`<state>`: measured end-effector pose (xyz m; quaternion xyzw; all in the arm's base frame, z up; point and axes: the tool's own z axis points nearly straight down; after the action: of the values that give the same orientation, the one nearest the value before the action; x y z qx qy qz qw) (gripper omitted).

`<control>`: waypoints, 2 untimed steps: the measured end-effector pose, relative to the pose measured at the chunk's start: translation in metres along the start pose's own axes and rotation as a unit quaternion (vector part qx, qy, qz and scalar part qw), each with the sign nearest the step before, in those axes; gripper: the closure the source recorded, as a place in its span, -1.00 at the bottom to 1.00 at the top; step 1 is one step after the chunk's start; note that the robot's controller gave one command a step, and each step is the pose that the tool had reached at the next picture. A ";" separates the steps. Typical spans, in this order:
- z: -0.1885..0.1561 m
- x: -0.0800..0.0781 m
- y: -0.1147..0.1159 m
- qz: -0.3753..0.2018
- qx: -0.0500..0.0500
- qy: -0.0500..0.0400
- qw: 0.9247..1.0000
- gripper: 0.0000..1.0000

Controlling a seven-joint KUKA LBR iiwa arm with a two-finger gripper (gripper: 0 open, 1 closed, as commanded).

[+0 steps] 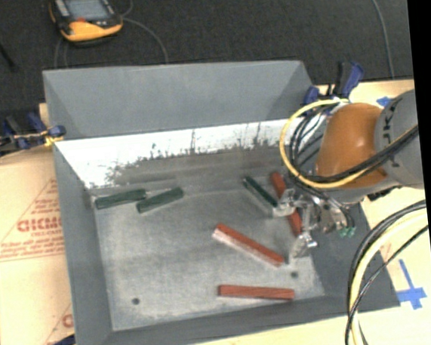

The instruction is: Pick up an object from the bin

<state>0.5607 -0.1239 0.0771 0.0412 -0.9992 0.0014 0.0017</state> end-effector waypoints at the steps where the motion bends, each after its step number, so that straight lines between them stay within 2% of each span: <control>1: 0.000 0.000 0.000 0.000 0.000 0.000 1.000 -1.00; 2: -0.002 0.080 0.066 0.022 0.004 -0.005 1.000 1.00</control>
Offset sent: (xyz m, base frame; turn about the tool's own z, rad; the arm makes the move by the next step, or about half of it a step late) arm -0.0896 0.0668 -0.0071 0.0434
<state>0.4755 -0.0648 0.0795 0.0189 -0.9998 0.0054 -0.0039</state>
